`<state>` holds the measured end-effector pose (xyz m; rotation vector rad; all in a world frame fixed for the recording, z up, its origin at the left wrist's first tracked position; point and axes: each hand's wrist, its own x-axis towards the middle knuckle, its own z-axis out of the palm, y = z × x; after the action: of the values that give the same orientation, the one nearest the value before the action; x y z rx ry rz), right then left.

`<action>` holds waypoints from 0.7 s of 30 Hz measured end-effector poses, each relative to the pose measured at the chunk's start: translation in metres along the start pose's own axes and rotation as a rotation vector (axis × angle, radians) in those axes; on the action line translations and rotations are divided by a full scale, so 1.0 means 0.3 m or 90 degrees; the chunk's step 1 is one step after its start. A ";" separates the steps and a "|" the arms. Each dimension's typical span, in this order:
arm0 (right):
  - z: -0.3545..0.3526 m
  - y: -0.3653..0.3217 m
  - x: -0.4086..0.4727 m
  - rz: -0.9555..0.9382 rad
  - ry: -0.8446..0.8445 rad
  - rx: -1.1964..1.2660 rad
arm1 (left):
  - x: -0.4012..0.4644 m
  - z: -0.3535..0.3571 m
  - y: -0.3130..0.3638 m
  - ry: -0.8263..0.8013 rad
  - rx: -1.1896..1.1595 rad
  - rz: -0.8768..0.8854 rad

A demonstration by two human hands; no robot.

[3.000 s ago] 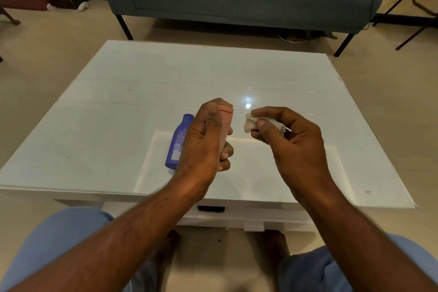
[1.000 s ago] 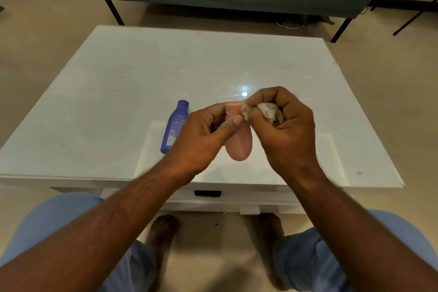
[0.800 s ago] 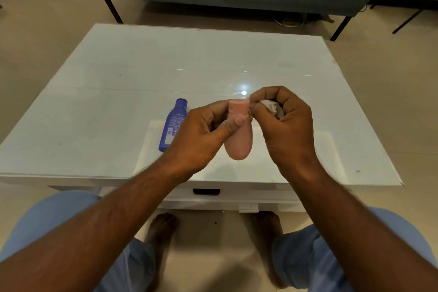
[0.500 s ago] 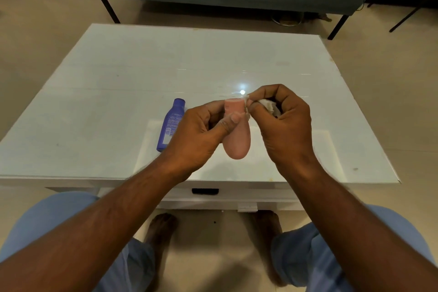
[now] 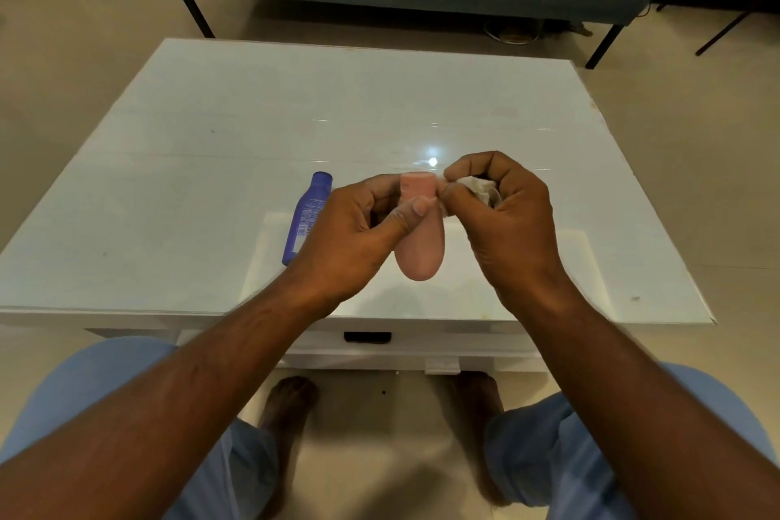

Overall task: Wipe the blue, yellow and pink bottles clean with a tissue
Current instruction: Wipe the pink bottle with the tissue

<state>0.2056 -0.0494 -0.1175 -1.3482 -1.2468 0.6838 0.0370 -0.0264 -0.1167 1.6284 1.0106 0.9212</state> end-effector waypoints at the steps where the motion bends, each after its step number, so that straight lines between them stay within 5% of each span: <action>1: -0.001 0.002 0.002 0.002 0.006 -0.001 | -0.001 0.002 -0.001 0.001 0.003 0.003; 15: -0.003 0.012 0.006 0.008 0.006 0.027 | 0.006 -0.012 -0.001 0.009 0.001 0.002; 21: -0.003 -0.003 -0.010 0.071 -0.127 0.061 | 0.015 -0.013 -0.028 0.033 0.044 0.006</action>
<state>0.2053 -0.0528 -0.1171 -1.3010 -1.2848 0.9647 0.0334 -0.0195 -0.1234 1.6760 1.0822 0.9491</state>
